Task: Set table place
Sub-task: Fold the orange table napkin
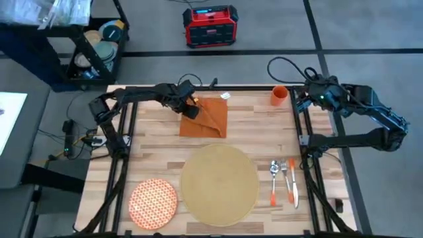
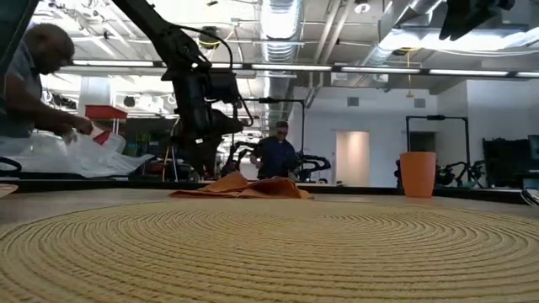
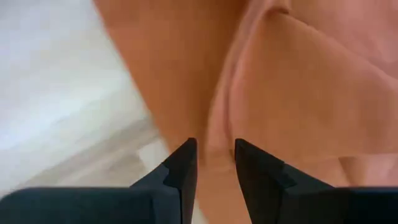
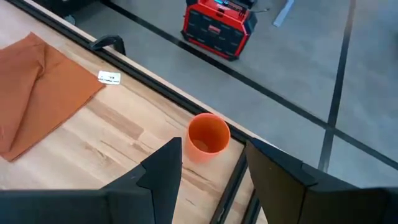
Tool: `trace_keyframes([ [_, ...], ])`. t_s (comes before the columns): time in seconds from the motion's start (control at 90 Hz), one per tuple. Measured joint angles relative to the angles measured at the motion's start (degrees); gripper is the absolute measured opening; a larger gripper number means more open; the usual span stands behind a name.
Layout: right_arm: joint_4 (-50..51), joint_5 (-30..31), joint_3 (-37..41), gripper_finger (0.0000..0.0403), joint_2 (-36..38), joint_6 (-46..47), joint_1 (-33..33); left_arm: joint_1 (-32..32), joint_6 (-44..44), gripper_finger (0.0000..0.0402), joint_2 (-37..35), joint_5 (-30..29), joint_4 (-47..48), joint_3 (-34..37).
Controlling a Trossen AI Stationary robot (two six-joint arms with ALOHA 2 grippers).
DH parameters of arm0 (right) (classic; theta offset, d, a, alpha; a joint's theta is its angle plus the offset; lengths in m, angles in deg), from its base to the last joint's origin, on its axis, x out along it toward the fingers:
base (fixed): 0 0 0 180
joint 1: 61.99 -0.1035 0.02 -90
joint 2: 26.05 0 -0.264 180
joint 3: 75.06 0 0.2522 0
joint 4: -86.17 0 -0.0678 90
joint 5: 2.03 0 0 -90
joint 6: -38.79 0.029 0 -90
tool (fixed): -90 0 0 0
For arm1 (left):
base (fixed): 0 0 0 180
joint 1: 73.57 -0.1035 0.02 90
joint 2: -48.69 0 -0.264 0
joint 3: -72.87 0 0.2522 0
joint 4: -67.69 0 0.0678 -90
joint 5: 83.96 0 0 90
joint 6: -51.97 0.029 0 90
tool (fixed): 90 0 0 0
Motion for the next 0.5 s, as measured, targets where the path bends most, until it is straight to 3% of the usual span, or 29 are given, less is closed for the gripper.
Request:
trace_keyframes([
  [0.167,-0.1,0.0,0.0,0.0169,0.0,0.0,0.0,-1.0,1.4,0.0092,0.5,3.5,-2.6,1.3],
  [0.5,-1.4,0.2,0.0,0.0169,0.0,0.0,0.0,-1.0,2.8,0.0092,0.5,4.5,-7.5,3.8],
])
